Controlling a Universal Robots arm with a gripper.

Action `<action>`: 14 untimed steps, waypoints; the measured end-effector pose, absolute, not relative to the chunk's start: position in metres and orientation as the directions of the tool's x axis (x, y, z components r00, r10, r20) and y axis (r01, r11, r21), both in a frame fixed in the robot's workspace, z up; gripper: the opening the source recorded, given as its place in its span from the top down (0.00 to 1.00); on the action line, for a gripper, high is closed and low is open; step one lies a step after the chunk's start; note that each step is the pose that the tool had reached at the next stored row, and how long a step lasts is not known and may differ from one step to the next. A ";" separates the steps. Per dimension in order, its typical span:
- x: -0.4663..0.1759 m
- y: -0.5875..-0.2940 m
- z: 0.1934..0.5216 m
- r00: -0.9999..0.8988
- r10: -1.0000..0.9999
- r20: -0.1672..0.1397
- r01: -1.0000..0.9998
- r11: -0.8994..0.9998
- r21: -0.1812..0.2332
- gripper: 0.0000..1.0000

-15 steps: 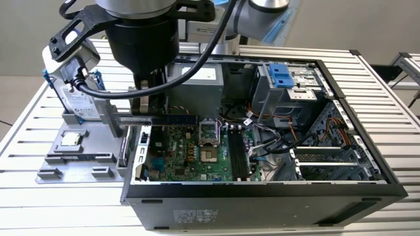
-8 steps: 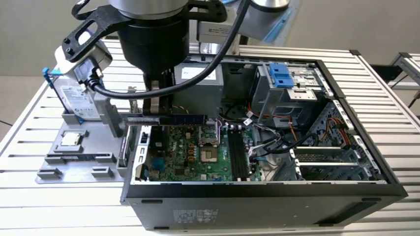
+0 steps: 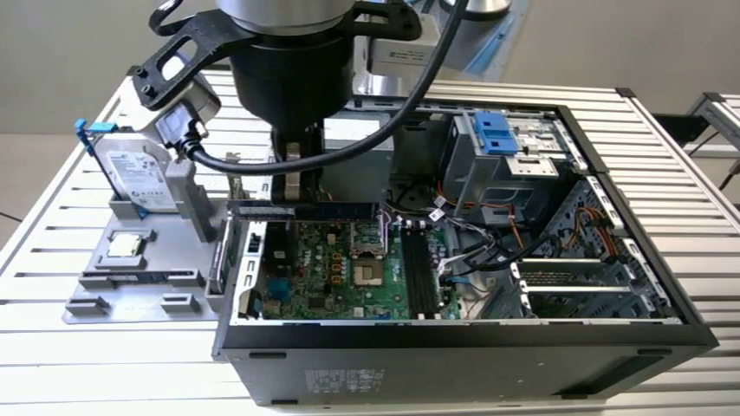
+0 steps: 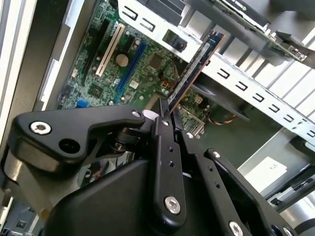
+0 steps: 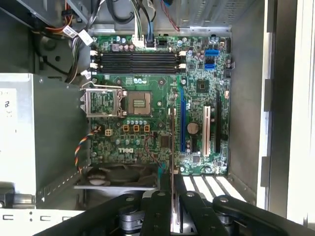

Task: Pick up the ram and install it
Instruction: 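Pick up the ram and move it above insertion slot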

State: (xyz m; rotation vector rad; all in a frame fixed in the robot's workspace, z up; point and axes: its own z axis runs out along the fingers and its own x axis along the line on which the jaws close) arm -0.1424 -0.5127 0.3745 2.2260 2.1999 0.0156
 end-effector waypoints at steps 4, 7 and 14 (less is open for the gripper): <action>-0.137 -0.513 0.375 0.012 1.000 -0.001 1.000 -0.012 0.016 1.00; -0.133 -0.513 0.375 0.012 1.000 -0.001 1.000 -0.012 0.016 1.00; -0.123 -0.513 0.375 0.012 1.000 -0.001 1.000 -0.012 0.016 1.00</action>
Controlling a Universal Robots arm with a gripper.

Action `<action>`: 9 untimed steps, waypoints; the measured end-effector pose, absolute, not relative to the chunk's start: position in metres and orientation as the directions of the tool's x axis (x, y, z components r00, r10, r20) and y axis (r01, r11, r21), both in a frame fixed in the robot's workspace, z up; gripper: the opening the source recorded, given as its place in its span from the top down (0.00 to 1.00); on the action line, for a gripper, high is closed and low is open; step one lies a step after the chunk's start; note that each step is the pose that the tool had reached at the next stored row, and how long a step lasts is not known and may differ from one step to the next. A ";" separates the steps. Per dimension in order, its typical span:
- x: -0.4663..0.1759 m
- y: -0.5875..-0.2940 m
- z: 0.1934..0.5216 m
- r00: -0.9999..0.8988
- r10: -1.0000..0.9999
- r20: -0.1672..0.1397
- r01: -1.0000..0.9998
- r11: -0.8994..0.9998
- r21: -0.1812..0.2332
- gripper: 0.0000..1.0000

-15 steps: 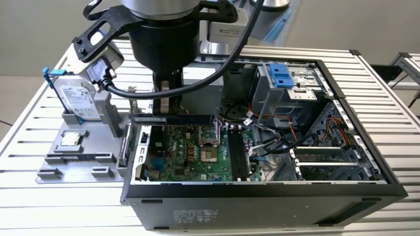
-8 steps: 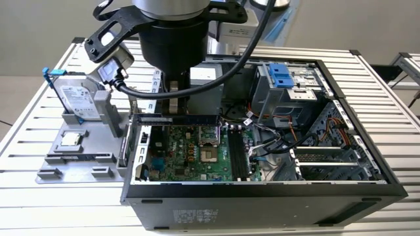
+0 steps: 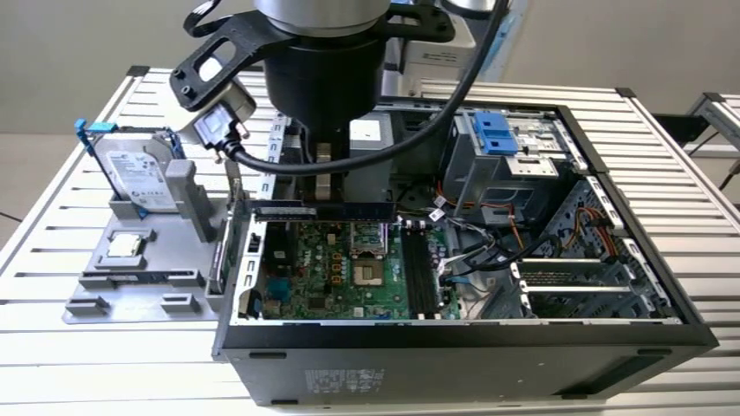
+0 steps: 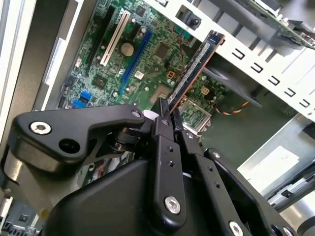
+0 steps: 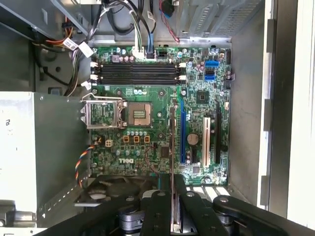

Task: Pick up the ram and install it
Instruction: 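Pick up the ram and move it above insertion slot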

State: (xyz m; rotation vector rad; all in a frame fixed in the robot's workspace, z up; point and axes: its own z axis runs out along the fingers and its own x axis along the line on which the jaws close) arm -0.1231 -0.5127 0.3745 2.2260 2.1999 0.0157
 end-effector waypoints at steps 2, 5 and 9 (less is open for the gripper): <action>-0.121 -0.513 0.375 0.012 1.000 -0.001 1.000 -0.012 0.015 1.00; -0.117 -0.513 0.375 0.012 1.000 -0.001 1.000 -0.012 0.015 1.00; -0.112 -0.513 0.375 0.012 1.000 -0.001 1.000 -0.012 0.015 1.00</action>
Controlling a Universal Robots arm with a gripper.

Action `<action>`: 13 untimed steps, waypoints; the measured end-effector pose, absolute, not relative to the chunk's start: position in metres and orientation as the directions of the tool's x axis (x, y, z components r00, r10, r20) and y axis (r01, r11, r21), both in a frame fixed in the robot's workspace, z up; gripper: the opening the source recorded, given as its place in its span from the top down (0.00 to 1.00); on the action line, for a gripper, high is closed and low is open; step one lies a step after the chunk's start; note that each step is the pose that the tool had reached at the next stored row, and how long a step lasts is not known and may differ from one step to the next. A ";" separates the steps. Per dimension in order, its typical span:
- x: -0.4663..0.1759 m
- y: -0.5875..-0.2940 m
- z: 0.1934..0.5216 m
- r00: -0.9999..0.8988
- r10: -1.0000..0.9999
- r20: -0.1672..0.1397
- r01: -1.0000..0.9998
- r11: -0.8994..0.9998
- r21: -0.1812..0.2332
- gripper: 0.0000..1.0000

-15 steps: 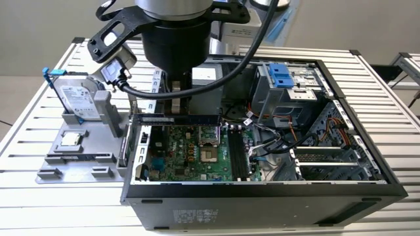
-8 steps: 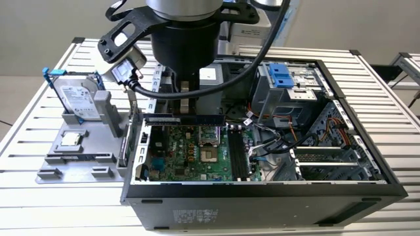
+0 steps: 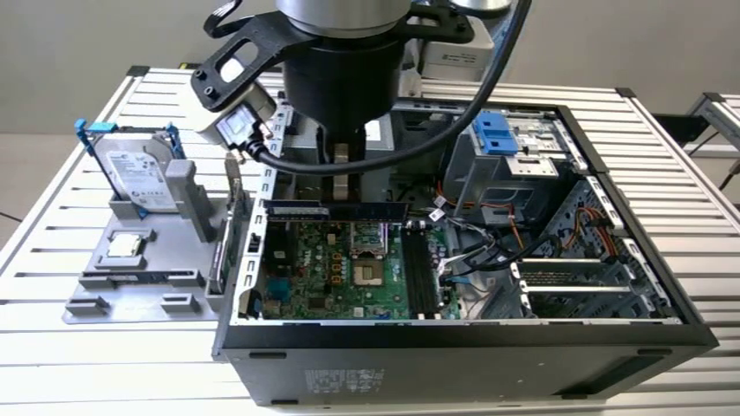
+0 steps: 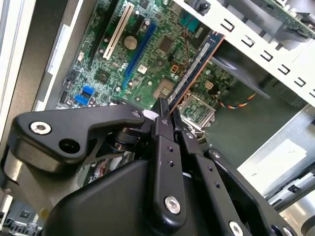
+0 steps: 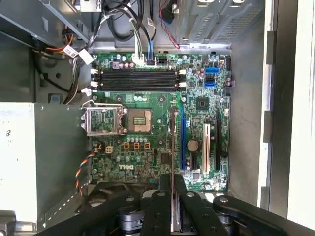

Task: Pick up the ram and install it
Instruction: 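Pick up the ram and move it above insertion slot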

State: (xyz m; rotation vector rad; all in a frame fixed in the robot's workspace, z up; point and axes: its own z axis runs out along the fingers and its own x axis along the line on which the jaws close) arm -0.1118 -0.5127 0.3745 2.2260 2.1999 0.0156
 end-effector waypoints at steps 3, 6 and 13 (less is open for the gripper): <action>-0.108 -0.513 0.375 0.012 1.000 -0.001 1.000 -0.012 0.015 1.00; -0.104 -0.513 0.375 0.012 1.000 -0.001 1.000 -0.012 0.015 1.00; -0.096 -0.513 0.375 0.012 1.000 -0.001 1.000 -0.012 0.016 1.00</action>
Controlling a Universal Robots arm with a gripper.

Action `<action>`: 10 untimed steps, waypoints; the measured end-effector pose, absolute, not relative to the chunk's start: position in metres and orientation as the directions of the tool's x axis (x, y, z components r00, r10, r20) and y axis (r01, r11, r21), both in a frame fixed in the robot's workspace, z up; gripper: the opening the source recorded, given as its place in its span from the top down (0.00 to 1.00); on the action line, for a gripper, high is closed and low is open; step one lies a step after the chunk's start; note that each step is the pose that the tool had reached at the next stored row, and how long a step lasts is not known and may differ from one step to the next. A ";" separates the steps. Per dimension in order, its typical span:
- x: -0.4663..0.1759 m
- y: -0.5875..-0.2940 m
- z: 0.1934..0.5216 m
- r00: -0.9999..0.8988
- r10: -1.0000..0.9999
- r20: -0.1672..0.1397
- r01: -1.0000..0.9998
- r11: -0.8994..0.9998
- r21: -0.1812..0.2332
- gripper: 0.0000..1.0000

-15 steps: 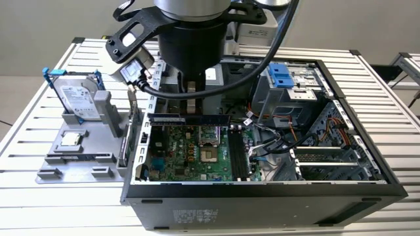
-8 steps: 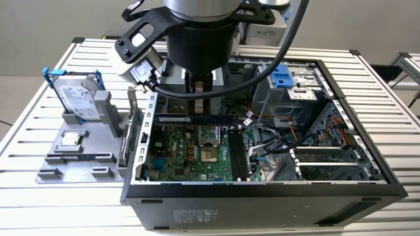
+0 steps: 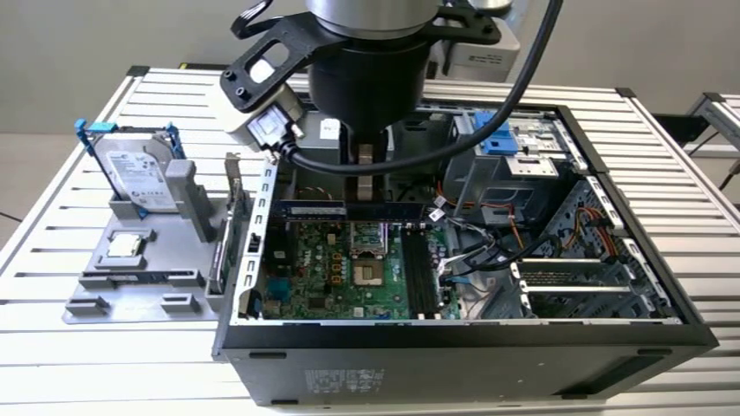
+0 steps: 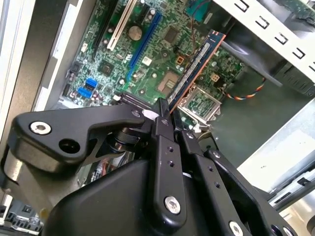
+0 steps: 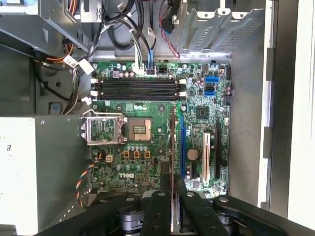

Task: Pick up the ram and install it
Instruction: 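Pick up the ram and move it above insertion slot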

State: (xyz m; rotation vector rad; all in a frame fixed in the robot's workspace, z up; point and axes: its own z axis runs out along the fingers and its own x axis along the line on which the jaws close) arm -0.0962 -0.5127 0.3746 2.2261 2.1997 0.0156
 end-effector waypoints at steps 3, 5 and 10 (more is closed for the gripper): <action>-0.093 -0.513 0.375 0.012 1.000 -0.001 1.000 -0.012 0.015 1.00; -0.090 -0.513 0.375 0.012 1.000 -0.001 1.000 -0.012 0.016 1.00; -0.085 -0.513 0.375 0.012 1.000 -0.001 1.000 -0.012 0.016 1.00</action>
